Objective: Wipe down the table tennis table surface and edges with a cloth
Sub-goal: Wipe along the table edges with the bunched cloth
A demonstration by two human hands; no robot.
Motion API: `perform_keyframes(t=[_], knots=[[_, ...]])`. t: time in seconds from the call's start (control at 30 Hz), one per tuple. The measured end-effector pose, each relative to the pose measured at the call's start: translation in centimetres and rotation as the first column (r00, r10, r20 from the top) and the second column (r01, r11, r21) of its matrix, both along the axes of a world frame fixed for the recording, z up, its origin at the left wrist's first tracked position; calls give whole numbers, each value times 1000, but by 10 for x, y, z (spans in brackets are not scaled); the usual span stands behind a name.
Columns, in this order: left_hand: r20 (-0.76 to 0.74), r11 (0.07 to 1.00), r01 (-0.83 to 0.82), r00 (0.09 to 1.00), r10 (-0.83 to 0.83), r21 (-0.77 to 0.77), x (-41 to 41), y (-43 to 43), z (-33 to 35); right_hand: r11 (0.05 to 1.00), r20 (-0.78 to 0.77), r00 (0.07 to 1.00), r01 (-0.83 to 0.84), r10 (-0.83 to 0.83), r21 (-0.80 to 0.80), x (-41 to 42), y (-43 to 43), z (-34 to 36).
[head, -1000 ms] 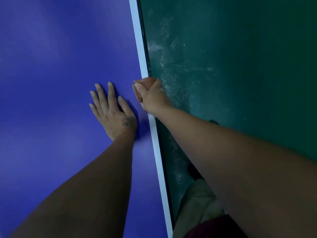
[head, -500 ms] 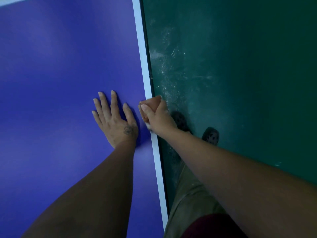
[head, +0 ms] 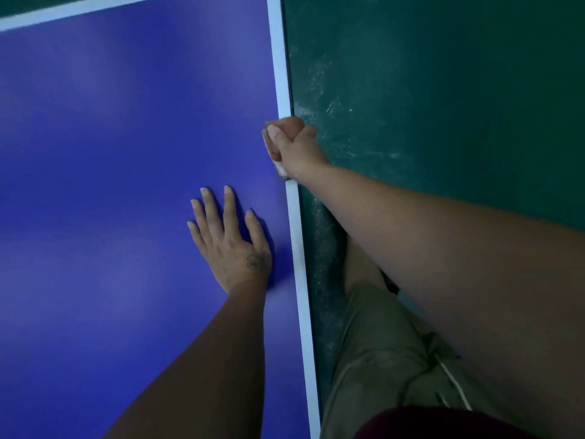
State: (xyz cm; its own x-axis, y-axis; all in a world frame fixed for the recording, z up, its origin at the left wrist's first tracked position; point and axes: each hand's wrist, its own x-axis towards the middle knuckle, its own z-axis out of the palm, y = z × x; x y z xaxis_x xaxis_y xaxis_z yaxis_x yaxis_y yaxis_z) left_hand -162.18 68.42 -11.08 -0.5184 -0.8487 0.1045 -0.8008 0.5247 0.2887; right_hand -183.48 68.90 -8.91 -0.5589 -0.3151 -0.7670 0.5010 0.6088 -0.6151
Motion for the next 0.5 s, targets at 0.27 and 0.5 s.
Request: perform_keyframes(t=[0.27, 0.5], knots=[[6, 1000, 0, 1000, -1, 22, 1, 0, 0, 980, -89, 978, -181, 188, 76, 69, 60, 10], [55, 999, -1, 998, -1, 37, 2, 0, 2, 974, -3, 982, -185, 187, 129, 45, 34, 4]])
